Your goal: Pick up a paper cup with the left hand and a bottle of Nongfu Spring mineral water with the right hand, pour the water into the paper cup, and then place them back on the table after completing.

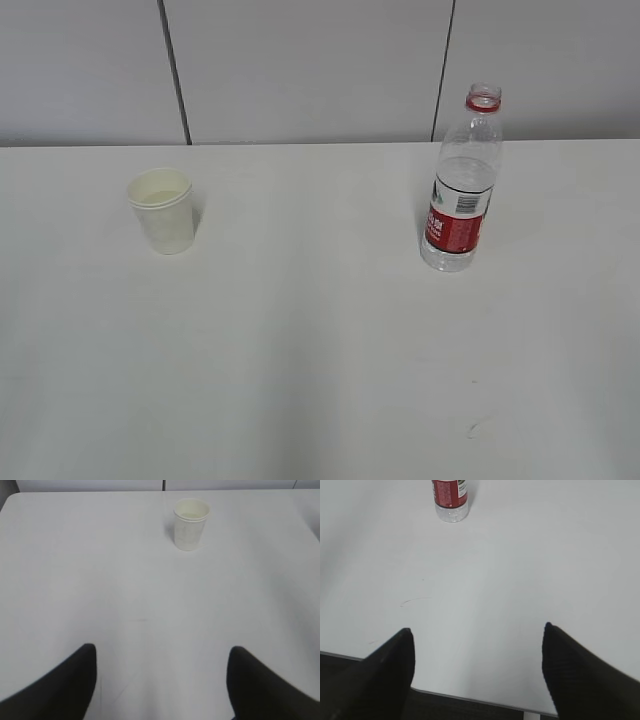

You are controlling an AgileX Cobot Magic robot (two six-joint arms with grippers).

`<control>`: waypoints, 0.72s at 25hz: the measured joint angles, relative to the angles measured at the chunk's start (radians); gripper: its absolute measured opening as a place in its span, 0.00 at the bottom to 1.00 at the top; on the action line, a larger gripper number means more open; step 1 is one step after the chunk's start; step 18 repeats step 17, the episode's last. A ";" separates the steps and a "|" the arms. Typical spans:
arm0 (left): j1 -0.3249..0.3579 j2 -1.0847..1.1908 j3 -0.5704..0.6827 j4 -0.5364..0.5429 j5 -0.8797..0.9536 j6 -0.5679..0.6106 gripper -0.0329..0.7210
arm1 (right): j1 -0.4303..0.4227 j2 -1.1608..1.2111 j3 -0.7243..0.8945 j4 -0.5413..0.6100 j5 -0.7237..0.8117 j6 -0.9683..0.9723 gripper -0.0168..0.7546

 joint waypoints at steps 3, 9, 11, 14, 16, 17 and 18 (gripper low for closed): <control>0.000 0.000 0.000 0.000 0.000 0.000 0.71 | 0.000 0.000 0.000 0.000 0.000 0.000 0.78; 0.000 0.000 0.000 0.000 0.000 0.000 0.71 | 0.000 0.000 0.000 0.000 0.000 0.000 0.78; 0.000 0.000 0.000 0.000 0.000 0.000 0.71 | 0.000 0.000 0.000 0.000 0.000 0.000 0.78; 0.000 0.000 0.000 0.000 0.000 0.000 0.71 | 0.000 0.000 0.000 0.000 0.002 0.000 0.78; 0.000 0.000 0.000 0.000 0.000 0.000 0.71 | 0.000 0.000 0.000 0.000 0.002 0.000 0.78; 0.000 0.000 0.000 0.000 0.000 0.000 0.71 | 0.000 0.000 0.000 0.000 0.002 0.000 0.78; 0.000 0.000 0.000 0.000 0.000 0.000 0.71 | 0.000 0.000 0.000 0.000 0.002 0.000 0.78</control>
